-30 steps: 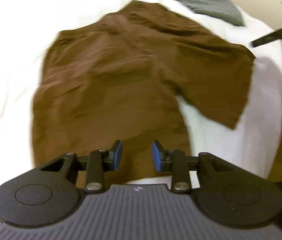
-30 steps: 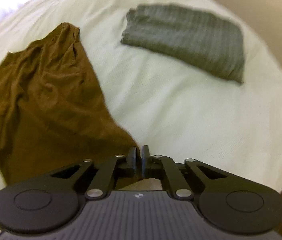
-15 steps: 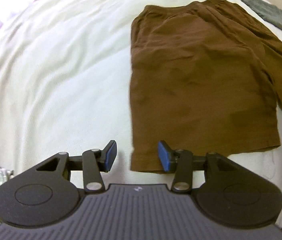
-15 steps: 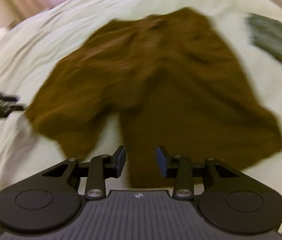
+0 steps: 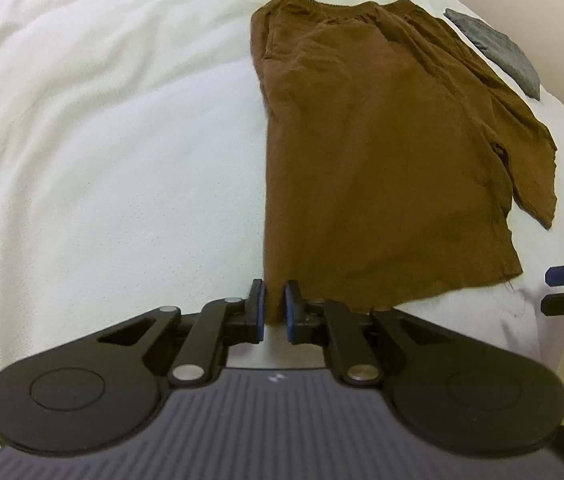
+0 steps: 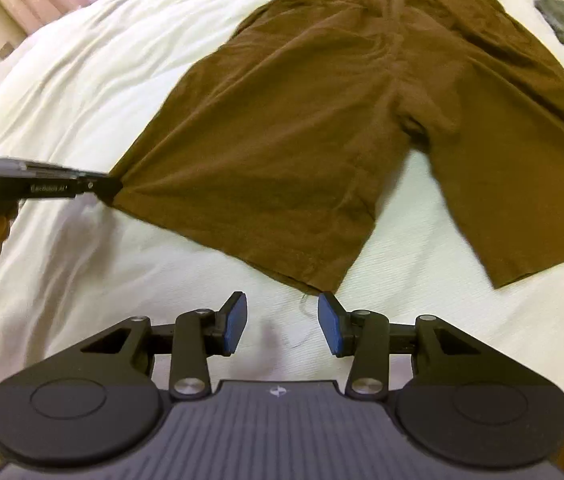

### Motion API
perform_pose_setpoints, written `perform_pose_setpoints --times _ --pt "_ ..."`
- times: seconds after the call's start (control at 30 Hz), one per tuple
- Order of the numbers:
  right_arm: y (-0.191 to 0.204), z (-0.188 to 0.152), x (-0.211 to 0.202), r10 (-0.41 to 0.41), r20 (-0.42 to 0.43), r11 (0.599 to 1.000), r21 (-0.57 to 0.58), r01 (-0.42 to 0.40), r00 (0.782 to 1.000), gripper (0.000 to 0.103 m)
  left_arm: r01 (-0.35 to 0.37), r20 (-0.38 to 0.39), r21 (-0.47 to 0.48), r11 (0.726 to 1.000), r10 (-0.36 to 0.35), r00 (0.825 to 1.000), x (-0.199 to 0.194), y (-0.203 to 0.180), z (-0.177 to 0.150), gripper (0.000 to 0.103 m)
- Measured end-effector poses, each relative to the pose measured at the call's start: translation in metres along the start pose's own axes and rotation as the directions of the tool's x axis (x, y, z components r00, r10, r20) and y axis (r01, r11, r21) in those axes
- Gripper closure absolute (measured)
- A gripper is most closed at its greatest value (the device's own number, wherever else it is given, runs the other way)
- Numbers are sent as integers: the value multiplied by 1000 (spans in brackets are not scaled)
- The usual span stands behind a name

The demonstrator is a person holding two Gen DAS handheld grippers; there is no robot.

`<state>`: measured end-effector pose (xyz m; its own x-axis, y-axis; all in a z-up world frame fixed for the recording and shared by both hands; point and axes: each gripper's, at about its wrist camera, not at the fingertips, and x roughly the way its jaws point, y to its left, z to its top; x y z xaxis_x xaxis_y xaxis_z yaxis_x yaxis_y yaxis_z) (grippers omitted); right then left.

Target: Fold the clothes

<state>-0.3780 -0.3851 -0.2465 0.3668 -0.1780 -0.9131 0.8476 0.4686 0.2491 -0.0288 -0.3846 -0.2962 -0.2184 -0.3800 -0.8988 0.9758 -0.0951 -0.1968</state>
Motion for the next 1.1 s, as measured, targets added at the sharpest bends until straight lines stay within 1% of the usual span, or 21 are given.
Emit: perform_pose_setpoints --times 0.03,0.07,0.13,0.2,0.3,0.4,0.5,0.53,0.6,0.63,0.67,0.7,0.73,0.8,0.9,0.93,0.97,1.0,1.07,1.1 --pt "7 -1 -1 -6 -2 1000 -19 6 1000 60 -6 -3 1 1000 6 1000 -4 -1 0 93" --pt "12 1 -2 -12 -3 1000 -28 12 1000 59 -12 -5 1 1000 12 1000 -7 -1 0 92" --pt "16 4 -8 -31 5 999 -22 31 1000 57 -23 -6 7 1000 23 1000 -13 -2 -1 90" --pt "21 7 -14 -50 13 999 -15 50 999 50 -28 -1 18 999 28 1000 -24 -3 -3 89" --pt "19 5 -22 -70 28 998 11 69 997 50 -42 19 33 999 41 999 -41 -13 -6 84" --pt "10 5 -26 -71 43 996 55 68 997 50 -53 33 46 998 52 998 -48 -28 -7 83" --pt "-12 11 -13 -62 63 986 160 51 996 49 -75 45 82 994 71 996 -51 -46 -11 82" --pt "-22 12 -3 -45 62 977 213 30 997 49 -77 48 91 993 73 996 -51 -51 -14 78" --pt "-41 13 17 -8 63 948 318 -12 998 50 -83 43 112 990 79 996 -52 -61 -22 76" --pt "-46 12 27 0 69 945 326 -22 998 51 -87 38 122 989 83 996 -52 -66 -26 76" --pt "-50 11 36 7 75 943 331 -32 997 68 -90 33 132 987 86 996 -53 -70 -30 76" --pt "-54 8 43 4 61 939 343 -24 998 102 -89 26 140 986 87 996 -53 -75 -34 76" --pt "-58 5 50 0 46 935 354 -16 999 102 -91 20 153 984 89 996 -53 -80 -38 76" --pt "-58 -6 51 12 37 935 355 -24 999 102 -93 7 176 980 93 996 -51 -89 -40 76" --pt "-57 -19 46 45 13 938 344 -46 999 102 -71 8 206 976 70 997 -46 -106 -35 76" --pt "-58 -19 37 39 28 944 327 -46 999 102 -64 12 217 974 63 998 -42 -112 -30 76" --pt "-59 -18 28 32 44 950 309 -44 999 98 -53 18 233 971 50 999 -38 -121 -23 76" --pt "-63 -13 19 7 71 955 295 -28 997 91 -40 24 248 968 35 999 -33 -129 -17 76" --pt "-73 -3 0 -42 128 963 270 6 991 86 -18 34 286 958 9 999 -21 -146 -4 76" --pt "-80 8 -4 -62 144 965 260 22 988 83 -9 39 308 951 -3 999 -15 -155 2 75"
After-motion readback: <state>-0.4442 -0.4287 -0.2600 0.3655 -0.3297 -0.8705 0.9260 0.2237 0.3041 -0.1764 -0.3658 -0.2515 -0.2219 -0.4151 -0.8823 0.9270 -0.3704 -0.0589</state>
